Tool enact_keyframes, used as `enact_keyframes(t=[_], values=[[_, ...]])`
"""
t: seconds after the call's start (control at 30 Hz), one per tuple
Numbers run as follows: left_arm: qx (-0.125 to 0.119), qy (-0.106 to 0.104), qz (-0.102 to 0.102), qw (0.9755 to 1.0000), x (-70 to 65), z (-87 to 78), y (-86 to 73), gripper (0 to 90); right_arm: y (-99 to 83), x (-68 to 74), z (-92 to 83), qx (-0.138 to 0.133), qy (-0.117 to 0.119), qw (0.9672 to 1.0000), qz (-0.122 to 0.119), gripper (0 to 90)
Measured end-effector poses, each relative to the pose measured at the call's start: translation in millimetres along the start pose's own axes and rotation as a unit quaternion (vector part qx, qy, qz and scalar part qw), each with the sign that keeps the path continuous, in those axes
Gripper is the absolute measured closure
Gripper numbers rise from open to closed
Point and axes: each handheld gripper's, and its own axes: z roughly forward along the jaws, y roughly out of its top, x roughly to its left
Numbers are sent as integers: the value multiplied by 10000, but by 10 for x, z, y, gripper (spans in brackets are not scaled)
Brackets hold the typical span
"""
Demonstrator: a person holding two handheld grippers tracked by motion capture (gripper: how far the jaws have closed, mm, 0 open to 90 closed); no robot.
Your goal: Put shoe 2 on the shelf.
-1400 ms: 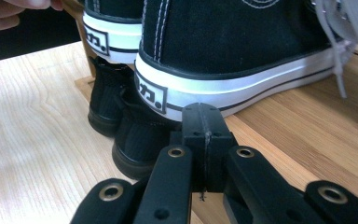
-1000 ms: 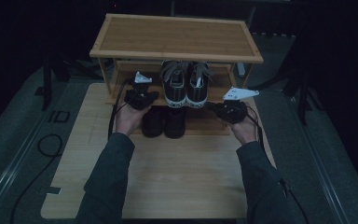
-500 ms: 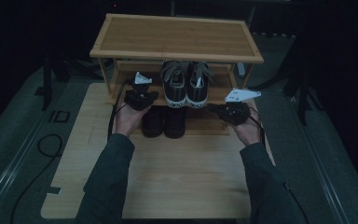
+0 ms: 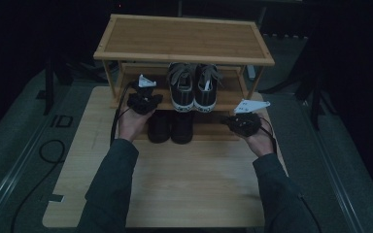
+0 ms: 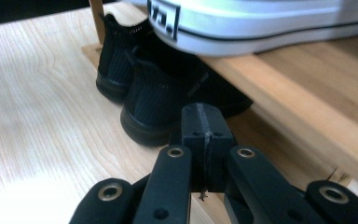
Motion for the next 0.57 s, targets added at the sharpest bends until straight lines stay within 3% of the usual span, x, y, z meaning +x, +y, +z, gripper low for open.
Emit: enact_keyframes(t=[0.57], values=[[-43, 47, 23, 10000, 47, -69, -6, 882, -163, 108, 111, 341, 121, 9993, -62, 881]])
